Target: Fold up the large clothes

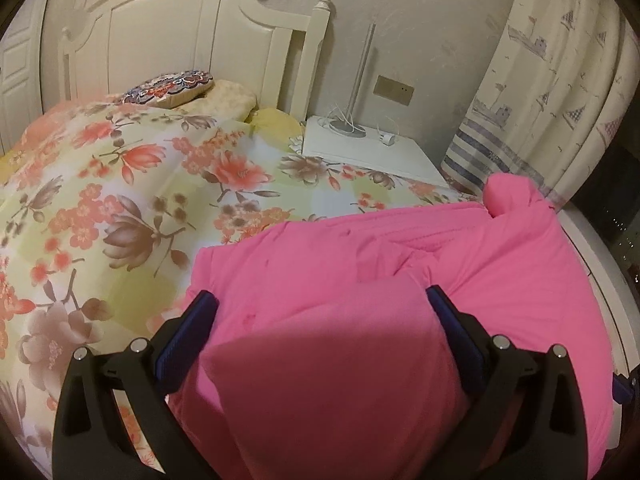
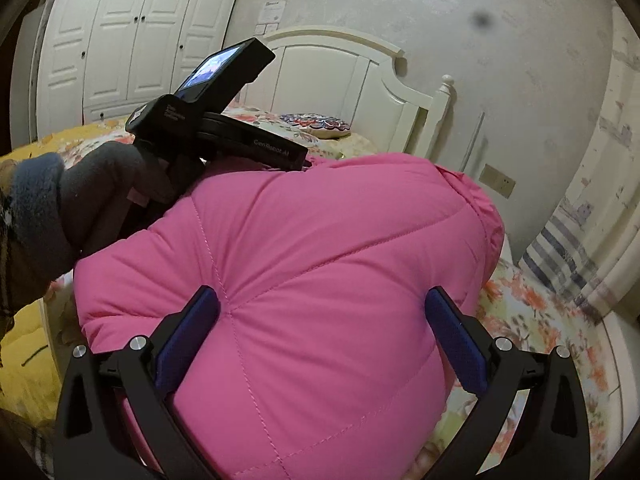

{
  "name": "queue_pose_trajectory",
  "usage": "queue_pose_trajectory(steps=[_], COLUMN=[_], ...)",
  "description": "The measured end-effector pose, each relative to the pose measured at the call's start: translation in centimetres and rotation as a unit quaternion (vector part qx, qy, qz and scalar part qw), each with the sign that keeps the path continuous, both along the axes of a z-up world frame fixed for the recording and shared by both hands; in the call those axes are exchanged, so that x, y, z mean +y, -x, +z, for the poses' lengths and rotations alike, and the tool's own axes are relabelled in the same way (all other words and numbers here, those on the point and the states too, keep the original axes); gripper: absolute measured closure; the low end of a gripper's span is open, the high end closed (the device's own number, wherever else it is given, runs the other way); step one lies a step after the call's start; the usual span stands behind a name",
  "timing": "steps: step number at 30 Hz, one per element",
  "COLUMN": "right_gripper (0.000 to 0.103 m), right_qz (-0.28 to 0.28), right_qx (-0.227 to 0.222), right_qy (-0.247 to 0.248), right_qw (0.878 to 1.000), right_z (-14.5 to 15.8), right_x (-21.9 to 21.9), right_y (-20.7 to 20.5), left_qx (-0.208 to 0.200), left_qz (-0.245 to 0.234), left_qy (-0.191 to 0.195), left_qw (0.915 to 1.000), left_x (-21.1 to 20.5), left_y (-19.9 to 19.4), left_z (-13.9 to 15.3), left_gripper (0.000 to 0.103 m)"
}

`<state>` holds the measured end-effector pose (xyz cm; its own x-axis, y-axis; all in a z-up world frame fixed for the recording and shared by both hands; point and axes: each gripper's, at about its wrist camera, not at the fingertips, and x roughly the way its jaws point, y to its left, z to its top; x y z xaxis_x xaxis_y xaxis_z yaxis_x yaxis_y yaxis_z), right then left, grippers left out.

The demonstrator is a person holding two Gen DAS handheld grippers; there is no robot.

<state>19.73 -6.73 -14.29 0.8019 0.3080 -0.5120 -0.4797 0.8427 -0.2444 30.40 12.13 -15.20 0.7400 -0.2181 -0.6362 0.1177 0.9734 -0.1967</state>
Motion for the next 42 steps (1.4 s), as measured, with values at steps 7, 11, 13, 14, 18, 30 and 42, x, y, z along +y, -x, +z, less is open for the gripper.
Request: queue_pose_trajectory(steps=[7, 11, 13, 14, 18, 30, 42], right_gripper=[0.004, 0.004, 0.004, 0.004, 0.004, 0.004, 0.004], right_qz=[-0.006, -0.008, -0.009, -0.009, -0.011, 0.001, -0.017], right_qx=[0.003, 0.005, 0.005, 0.005, 0.006, 0.124, 0.363], right_qy=[-0.004, -0.008, -0.009, -0.009, -0.014, -0.225, -0.394], right_qw=[1.0, 1.0, 1.0, 1.0, 1.0, 0.966, 0.844], right_z=[-0.4, -0.5, -0.5, -0.5, -0.6, 4.1, -2.6], right_x=[0.2, 0.1, 0.1, 0.1, -0.1, -9.1, -12.4], right_y=[0.2, 0.2, 0.3, 0.3, 0.5, -0.5, -8.5], left_qx=[-0.003, -0.003, -0.005, -0.005, -0.006, 0.042, 0.159], left_qz=[0.003, 0.005, 0.008, 0.01, 0.013, -0.013, -0.098], left_qy=[-0.007, -0.015, -0.023, -0.026, -0.036, 0.134, 0.304], left_qw=[1.0, 0.9999, 0.9997, 0.9996, 0.9993, 0.99, 0.9343], left_x=[0.0, -0.2, -0.4, -0.5, -0.7, 5.9, 7.8], left_y=[0.1, 0.2, 0.4, 0.5, 0.8, 6.6, 7.7], left_z=[0.0, 0.0, 0.1, 0.2, 0.4, 0.9, -6.6], left_gripper=[0.002, 0.002, 0.002, 0.002, 0.002, 0.002, 0.002])
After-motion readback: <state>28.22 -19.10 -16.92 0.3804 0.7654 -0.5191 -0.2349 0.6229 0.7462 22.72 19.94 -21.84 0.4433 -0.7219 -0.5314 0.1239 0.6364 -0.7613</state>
